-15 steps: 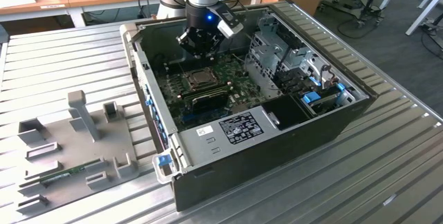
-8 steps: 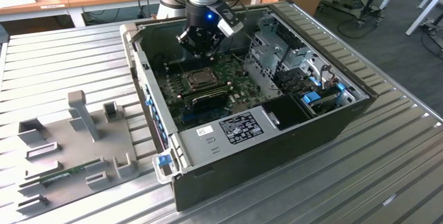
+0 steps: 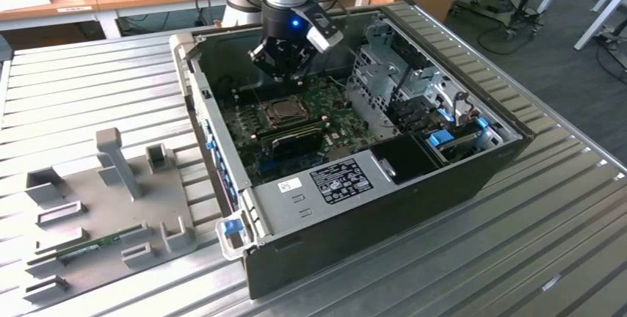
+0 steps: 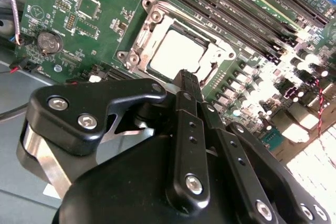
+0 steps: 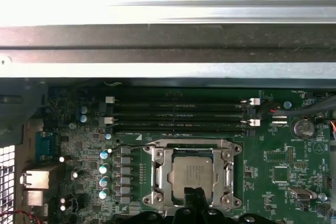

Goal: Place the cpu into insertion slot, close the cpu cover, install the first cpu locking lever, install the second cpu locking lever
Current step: 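Install the first cpu locking lever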

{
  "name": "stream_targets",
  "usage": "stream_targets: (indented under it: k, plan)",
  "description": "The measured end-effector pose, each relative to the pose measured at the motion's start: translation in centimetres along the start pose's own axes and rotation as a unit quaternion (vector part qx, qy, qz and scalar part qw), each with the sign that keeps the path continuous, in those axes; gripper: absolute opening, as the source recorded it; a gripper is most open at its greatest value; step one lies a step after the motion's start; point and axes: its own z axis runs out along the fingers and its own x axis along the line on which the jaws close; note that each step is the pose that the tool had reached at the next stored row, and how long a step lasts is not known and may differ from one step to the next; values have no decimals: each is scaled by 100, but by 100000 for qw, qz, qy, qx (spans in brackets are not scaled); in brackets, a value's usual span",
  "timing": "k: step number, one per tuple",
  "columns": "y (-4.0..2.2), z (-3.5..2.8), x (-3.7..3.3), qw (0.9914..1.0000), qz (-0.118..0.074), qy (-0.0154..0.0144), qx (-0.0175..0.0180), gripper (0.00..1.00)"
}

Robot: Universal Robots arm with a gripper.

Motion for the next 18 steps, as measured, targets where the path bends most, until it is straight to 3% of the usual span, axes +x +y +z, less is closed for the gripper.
stream_targets:
  k: [18]
  plan:
    - [1, -4, 418, 99998, 4, -616, -1, 10]
